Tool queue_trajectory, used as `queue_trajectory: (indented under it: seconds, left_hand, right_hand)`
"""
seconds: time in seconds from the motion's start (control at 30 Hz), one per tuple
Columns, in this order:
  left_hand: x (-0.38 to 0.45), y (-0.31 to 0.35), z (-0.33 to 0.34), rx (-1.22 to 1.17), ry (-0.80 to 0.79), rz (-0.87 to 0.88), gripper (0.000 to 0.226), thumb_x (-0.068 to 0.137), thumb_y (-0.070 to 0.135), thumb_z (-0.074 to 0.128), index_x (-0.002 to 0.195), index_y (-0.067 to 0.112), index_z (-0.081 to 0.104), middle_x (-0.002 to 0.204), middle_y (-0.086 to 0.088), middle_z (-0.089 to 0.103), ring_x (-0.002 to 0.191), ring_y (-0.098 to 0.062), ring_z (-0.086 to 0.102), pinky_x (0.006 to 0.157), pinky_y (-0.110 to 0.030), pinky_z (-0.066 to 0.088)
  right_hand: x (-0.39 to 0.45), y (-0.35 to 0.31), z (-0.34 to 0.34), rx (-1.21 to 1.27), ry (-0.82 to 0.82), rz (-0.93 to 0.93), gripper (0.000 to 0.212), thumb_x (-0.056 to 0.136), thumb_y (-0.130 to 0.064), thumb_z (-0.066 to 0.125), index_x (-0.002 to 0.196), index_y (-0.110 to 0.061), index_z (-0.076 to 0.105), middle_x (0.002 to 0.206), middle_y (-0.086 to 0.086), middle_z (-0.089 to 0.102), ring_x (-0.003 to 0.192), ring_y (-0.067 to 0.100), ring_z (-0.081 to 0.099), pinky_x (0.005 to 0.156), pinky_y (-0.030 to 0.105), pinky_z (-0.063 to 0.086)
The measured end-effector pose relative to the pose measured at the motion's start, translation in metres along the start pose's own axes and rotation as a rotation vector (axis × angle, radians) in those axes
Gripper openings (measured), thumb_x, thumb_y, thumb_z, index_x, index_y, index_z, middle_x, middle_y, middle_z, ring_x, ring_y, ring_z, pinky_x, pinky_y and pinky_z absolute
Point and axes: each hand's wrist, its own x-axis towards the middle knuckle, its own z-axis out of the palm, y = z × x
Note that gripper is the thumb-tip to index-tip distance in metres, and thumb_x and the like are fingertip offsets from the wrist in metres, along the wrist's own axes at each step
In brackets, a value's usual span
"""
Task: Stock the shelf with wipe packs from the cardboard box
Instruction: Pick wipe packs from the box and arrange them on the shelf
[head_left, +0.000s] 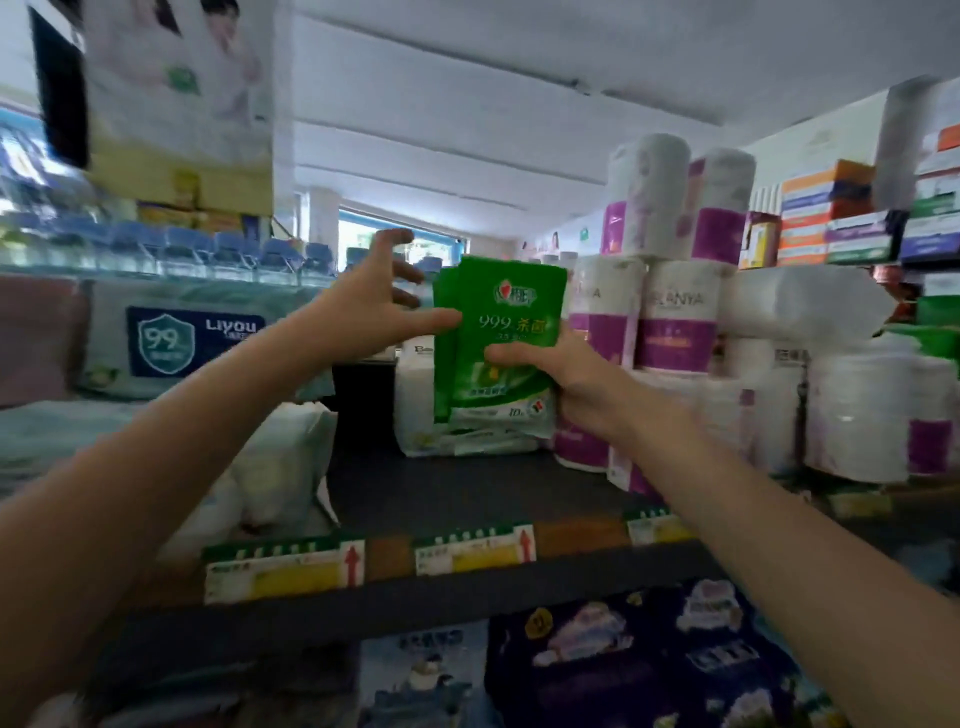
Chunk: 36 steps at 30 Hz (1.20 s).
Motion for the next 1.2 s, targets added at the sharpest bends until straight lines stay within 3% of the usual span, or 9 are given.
queue_trajectory:
  seconds: [0.07,0.23,0.33,0.4,0.57,0.7,0.9,1.07,1.2]
  left_hand:
    - [0.008,-0.016,-0.02,0.287,0.005,-0.017,0.092,0.072,0.028,0.075,0.143,0.014,0.018,0.133,-0.014,0.044,0.114,-0.023,0.048,0.094,-0.033,0.043]
    - [0.021,-0.045,-0.023,1.102,-0.305,-0.101,0.087,0.077,0.049,0.066,0.144,0.018,0.02,0.144,-0.005,0.038,0.134,-0.024,0.034,0.114,-0.042,0.018]
    - [0.027,-0.059,-0.015,1.454,-0.418,-0.075,0.061,0.084,0.046,0.057,0.136,0.023,0.036,0.136,0.001,0.049,0.131,-0.021,0.04,0.115,-0.047,0.007]
    - [0.031,-0.068,-0.011,1.569,-0.438,-0.037,0.044,0.087,0.038,0.056,0.128,0.024,0.047,0.128,0.003,0.056,0.127,-0.019,0.045,0.116,-0.047,0.004]
    - [0.04,-0.08,-0.002,1.7,-0.466,-0.039,0.033,0.09,0.032,0.054,0.122,0.022,0.054,0.126,0.003,0.06,0.126,-0.019,0.047,0.116,-0.046,0.004]
    - [0.046,-0.079,0.005,1.786,-0.546,-0.113,0.036,0.09,0.034,0.053,0.122,0.017,0.055,0.132,-0.001,0.056,0.132,-0.022,0.04,0.117,-0.046,0.002]
    - [0.046,-0.071,0.001,1.657,-0.491,-0.027,0.028,0.094,0.027,0.047,0.119,0.019,0.055,0.126,0.002,0.058,0.126,-0.02,0.044,0.116,-0.045,0.005]
    - [0.026,-0.071,-0.013,1.597,-0.403,0.074,0.025,0.093,0.026,0.05,0.116,0.019,0.057,0.12,0.002,0.061,0.119,-0.02,0.05,0.115,-0.045,0.011]
    - [0.013,-0.047,-0.004,1.436,-0.342,0.189,0.027,0.095,0.029,0.043,0.117,0.019,0.056,0.12,-0.001,0.061,0.12,-0.022,0.05,0.113,-0.047,0.016]
  right_hand:
    - [0.036,0.019,0.014,-0.03,-0.054,0.027,0.051,0.075,0.008,0.066,0.121,-0.006,0.049,0.099,0.008,0.071,0.085,0.02,0.069,0.075,0.032,0.059]
    - [0.096,0.066,0.057,-0.167,-0.086,0.092,0.094,0.066,0.003,0.078,0.139,-0.014,0.021,0.128,0.013,0.052,0.114,0.027,0.056,0.096,0.043,0.049]
    - [0.107,0.078,0.063,-0.57,-0.172,-0.034,0.091,0.069,-0.003,0.078,0.14,-0.008,0.02,0.129,0.007,0.045,0.121,0.02,0.045,0.1,0.028,0.039]
    - [0.107,0.081,0.063,-0.801,-0.131,-0.124,0.1,0.068,-0.013,0.08,0.144,-0.007,0.015,0.137,0.01,0.039,0.126,0.024,0.042,0.103,0.031,0.037]
    - [0.103,0.077,0.067,-1.415,0.066,-0.439,0.096,0.077,-0.03,0.071,0.148,-0.016,0.008,0.151,0.007,0.018,0.136,0.028,0.02,0.11,0.041,0.024]
    - [0.118,0.077,0.061,-1.7,-0.1,-0.351,0.065,0.09,-0.044,0.05,0.143,-0.016,0.026,0.15,0.003,0.031,0.144,0.022,0.014,0.115,0.052,0.004]
    - [0.141,0.078,0.07,-1.809,-0.201,-0.214,0.061,0.094,-0.047,0.039,0.145,-0.017,0.026,0.151,0.006,0.031,0.145,0.026,0.008,0.111,0.06,-0.005]
    - [0.107,0.069,0.062,-1.685,-0.006,-0.256,0.051,0.094,-0.024,0.048,0.141,-0.014,0.031,0.152,0.008,0.021,0.143,0.027,0.01,0.114,0.054,0.0]
    - [0.061,0.042,0.045,-1.608,0.143,-0.101,0.045,0.091,-0.024,0.049,0.134,-0.017,0.042,0.149,0.011,0.026,0.139,0.031,0.017,0.115,0.048,0.012]
